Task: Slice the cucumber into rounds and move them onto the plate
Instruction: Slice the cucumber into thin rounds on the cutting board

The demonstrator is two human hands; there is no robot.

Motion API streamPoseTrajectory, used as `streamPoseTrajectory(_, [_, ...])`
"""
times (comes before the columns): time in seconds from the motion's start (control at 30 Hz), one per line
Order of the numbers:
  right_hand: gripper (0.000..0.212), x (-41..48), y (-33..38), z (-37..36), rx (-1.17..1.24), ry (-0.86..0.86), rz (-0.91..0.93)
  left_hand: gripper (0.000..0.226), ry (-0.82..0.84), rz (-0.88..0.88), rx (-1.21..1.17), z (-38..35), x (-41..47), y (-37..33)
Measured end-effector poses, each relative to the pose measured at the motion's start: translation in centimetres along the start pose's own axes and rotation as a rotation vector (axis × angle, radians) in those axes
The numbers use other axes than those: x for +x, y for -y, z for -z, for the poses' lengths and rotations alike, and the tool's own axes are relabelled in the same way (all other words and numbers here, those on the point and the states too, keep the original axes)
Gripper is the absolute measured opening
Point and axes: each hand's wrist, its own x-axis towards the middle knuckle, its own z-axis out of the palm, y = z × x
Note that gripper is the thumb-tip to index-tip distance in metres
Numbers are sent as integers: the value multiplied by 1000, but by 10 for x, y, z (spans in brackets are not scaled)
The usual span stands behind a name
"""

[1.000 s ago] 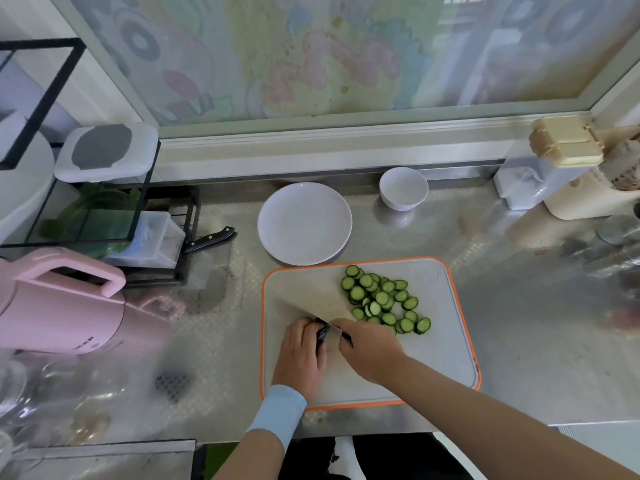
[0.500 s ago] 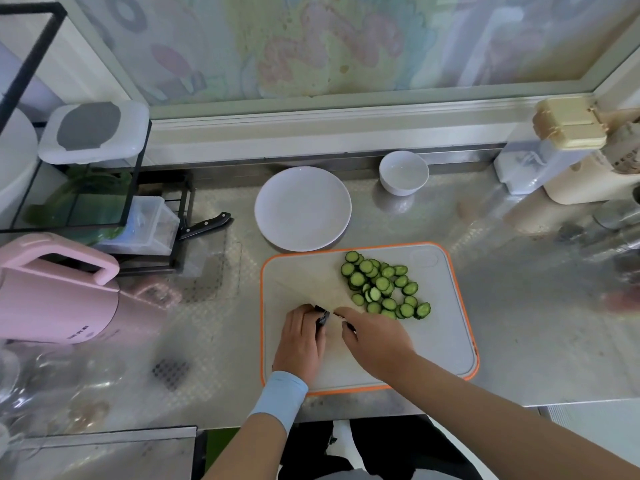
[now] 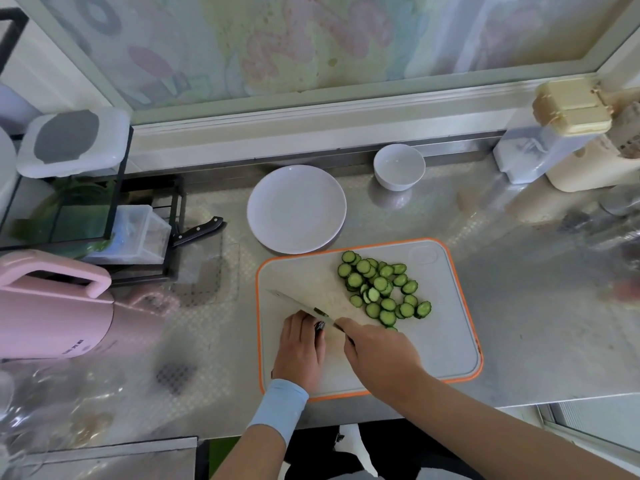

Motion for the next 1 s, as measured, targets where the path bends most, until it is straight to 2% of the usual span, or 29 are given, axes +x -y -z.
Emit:
streamPoseTrajectory(0.6, [28, 3, 2, 7, 14, 60, -32, 29, 69, 78, -87, 7, 4, -2])
streamPoseTrajectory(1.0, [18, 23, -2, 3, 12, 183, -75, 25, 72, 106, -115, 7, 4, -1])
